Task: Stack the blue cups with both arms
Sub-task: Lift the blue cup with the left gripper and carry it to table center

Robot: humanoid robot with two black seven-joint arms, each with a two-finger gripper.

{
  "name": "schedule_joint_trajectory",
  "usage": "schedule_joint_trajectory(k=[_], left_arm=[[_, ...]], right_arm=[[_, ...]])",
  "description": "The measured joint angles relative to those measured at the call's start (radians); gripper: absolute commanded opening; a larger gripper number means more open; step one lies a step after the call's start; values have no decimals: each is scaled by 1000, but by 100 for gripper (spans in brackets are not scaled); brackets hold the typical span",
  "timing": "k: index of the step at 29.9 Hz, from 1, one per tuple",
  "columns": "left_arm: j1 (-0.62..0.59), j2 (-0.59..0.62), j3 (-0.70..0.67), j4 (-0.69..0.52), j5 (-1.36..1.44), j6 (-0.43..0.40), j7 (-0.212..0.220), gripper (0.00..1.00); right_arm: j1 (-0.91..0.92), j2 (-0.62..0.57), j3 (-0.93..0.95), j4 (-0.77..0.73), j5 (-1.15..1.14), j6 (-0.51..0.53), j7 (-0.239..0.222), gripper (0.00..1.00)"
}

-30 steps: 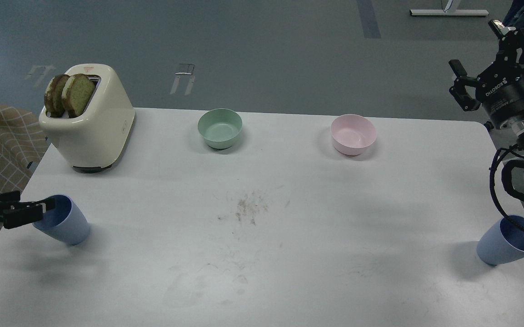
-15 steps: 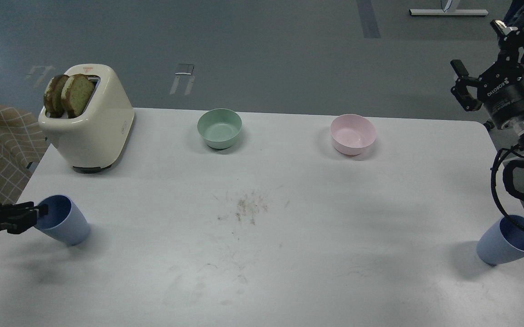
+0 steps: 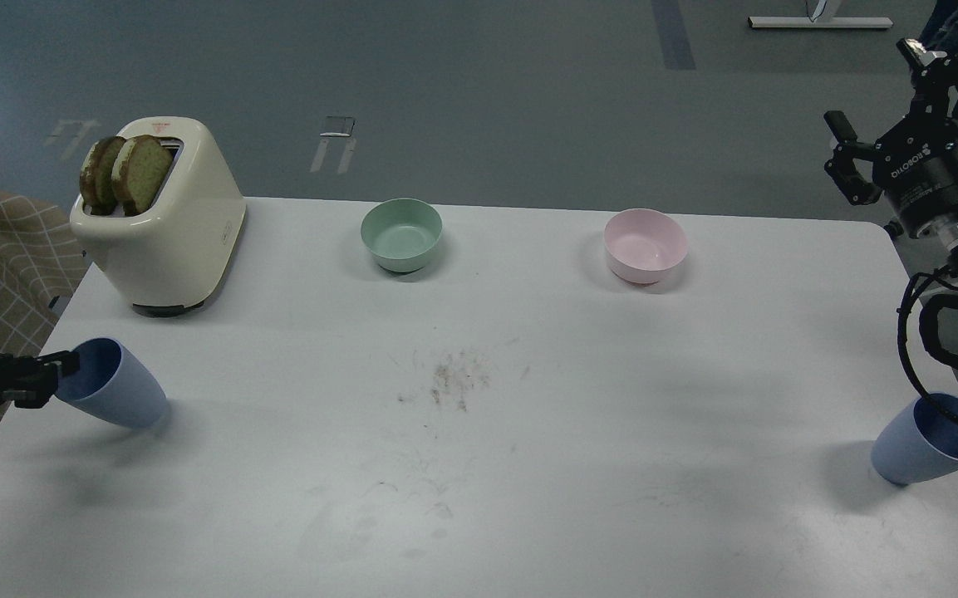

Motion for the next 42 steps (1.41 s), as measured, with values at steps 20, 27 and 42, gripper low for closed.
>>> schedule_joint_trajectory(k=[20,27,42], left_arm=[[-540,-151,-2,-290,282,-219,0,0],[-652,-432,3,-277,396,-387,0,0],[-708,-889,49,-48,632,-527,0,0]], right_arm=[[266,5,-86,0,-3,-11,0,100],[391,9,-178,-5,-3,-18,0,100],[493,-5,-274,7,-2,-23,0,100]])
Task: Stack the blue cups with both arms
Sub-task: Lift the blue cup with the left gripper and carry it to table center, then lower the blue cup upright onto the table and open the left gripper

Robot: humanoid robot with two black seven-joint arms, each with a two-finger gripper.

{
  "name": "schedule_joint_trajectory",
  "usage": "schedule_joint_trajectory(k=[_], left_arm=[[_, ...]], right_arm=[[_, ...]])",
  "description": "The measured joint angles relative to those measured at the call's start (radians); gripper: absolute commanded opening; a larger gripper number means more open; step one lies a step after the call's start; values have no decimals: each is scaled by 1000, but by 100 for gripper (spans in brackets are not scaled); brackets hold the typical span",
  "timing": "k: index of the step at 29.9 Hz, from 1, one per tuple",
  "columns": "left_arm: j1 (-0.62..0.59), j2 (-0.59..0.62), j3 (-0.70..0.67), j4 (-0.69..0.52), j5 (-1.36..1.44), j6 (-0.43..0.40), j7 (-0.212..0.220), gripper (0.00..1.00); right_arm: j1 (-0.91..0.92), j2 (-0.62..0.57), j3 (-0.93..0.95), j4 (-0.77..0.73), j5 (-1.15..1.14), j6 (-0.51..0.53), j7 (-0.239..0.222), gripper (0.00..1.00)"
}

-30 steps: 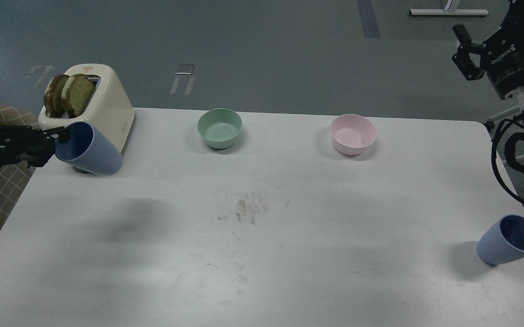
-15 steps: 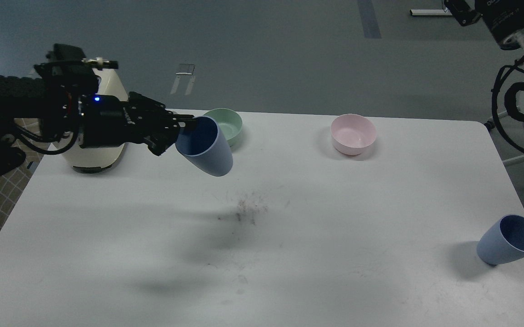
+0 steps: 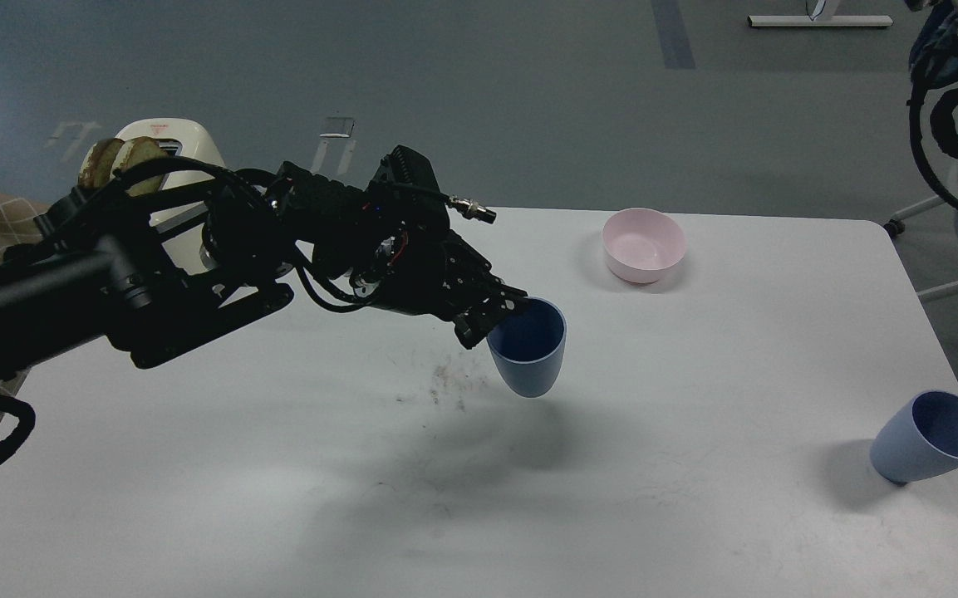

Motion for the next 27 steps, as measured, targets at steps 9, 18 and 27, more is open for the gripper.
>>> schedule_joint_trajectory(k=[9,18,27], left_arm=[[-48,-84,87,96,33,-1,0,0],[-55,-157,90,206,40,-1,0,0],[-50,-162,138,236,40,-1,0,0]], right_arm=[[-11,7,-2,0,0,0,0,100],[-17,0,-2,-1,0,1,0,100],[-19,0,-2,-1,0,2,0,100]])
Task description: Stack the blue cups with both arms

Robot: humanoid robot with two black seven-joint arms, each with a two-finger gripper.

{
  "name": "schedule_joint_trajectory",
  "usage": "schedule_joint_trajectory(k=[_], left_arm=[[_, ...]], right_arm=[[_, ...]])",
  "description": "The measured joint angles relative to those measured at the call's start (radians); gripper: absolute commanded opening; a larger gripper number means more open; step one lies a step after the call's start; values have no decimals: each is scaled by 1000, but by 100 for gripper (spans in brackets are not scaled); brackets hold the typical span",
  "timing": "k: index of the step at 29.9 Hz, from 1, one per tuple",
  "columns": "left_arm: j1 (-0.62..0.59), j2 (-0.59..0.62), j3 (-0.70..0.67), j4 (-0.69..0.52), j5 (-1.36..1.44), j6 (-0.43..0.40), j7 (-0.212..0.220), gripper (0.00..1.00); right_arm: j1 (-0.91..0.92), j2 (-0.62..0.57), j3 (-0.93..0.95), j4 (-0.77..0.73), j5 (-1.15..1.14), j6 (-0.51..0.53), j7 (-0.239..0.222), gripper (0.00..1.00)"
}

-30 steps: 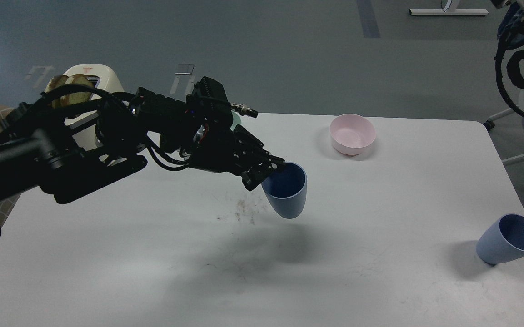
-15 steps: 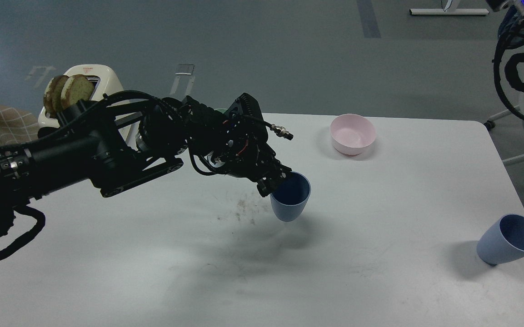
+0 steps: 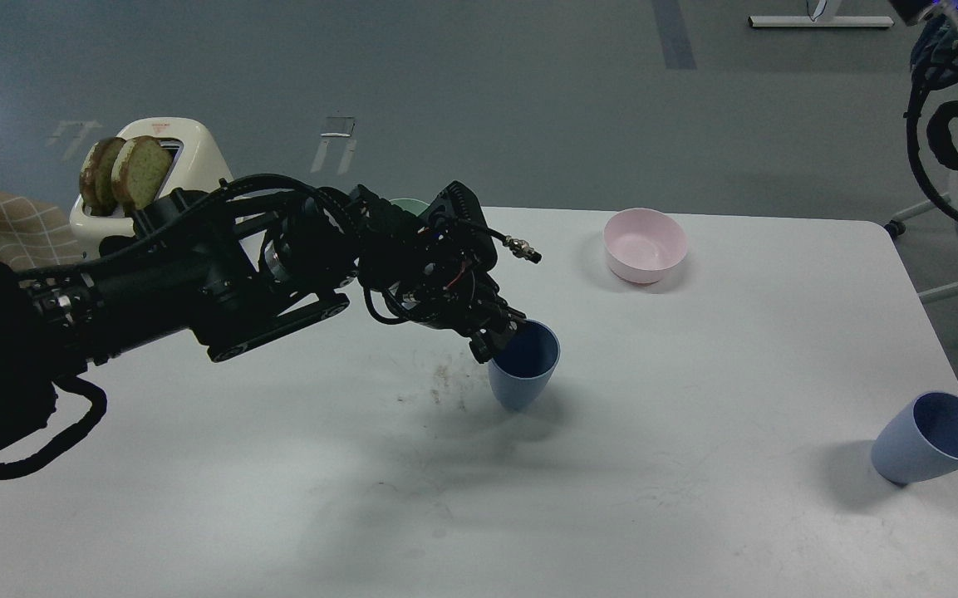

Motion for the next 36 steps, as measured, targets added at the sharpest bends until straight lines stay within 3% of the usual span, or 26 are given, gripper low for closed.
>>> schedule_joint_trajectory(k=[3,4,6,12,19,24,29,36], left_arm=[[6,0,2,1,0,0,0,3],[7,0,2,2,0,0,0,28],[7,-3,2,2,0,0,0,54],[7,2,-1,1,0,0,0,85],[-11,19,-20,-5,-47,0,0,94],[-123,107,-107,-12,-246,0,0,96],[-228,218,-129,4,-652,0,0,98],[-220,302,-143,131,-1236,12,0,98]], right_arm=[[-1,-8,-2,0,0,0,0,100],[-1,-10,-5,0,0,0,0,100],[-1,-13,-9,0,0,0,0,100],[-7,-19,-12,2,0,1,0,100],[-13,-34,-12,4,1,3,0,100],[-13,-98,-15,28,2,10,0,100],[-13,-199,-92,105,1,14,0,100],[-28,-411,-223,243,-37,16,0,100]])
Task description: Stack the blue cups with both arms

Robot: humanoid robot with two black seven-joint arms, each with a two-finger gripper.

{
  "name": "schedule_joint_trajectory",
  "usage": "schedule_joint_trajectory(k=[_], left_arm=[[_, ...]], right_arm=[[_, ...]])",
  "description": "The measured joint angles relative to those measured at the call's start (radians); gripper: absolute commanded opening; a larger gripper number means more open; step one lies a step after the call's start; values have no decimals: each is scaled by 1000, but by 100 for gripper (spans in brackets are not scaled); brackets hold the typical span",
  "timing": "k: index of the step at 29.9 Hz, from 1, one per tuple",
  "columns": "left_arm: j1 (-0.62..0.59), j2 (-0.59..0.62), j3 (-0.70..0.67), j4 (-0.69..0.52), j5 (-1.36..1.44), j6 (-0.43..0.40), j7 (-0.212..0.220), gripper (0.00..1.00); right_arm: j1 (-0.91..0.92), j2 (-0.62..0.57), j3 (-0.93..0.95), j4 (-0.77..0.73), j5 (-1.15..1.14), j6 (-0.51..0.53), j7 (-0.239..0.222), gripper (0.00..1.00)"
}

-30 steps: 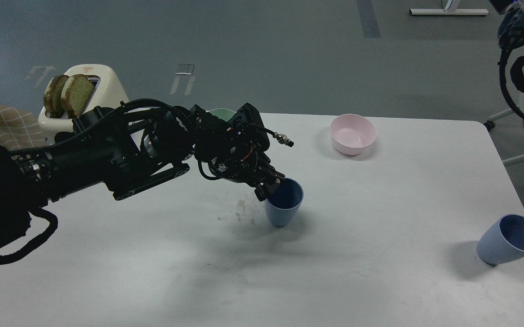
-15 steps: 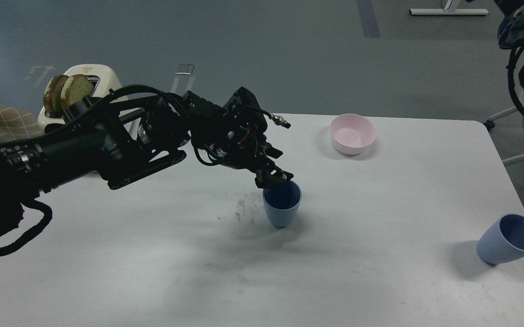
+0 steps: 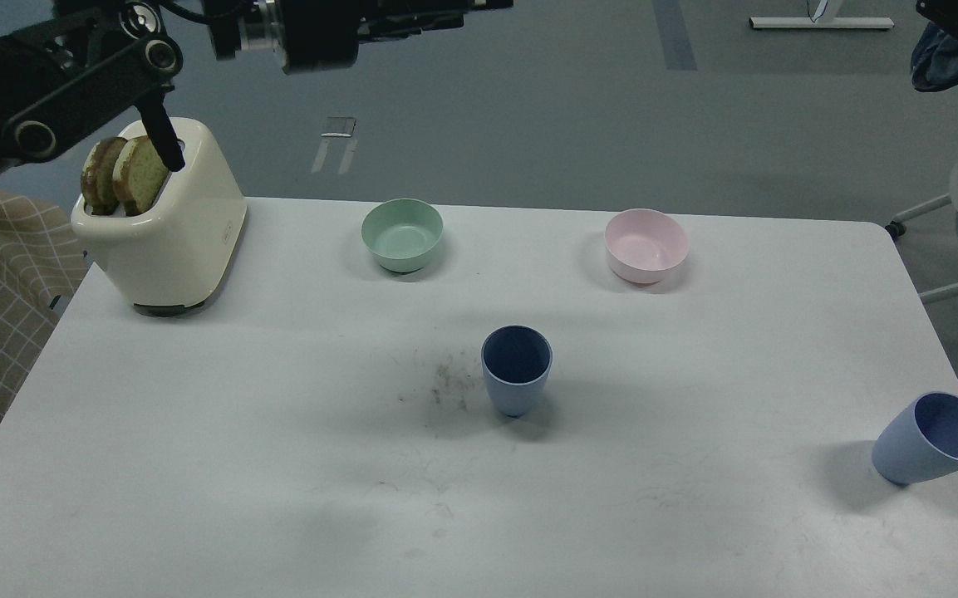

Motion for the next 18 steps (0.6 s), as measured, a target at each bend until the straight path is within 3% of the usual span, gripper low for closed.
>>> schedule_joint_trajectory(k=[5,11,18], left_arm=[[69,22,-3,43,-239,7,0,98],[128,16,-5,45,-277,10,0,98],[149,-20,-4,42,-280,23,0,98]], right_arm=[[-13,-171,-103,79,-220,7,0,100],[-56,-351,-194,168,-545,7,0,100],[-163,-469,-251,244,-748,-19,0,100]])
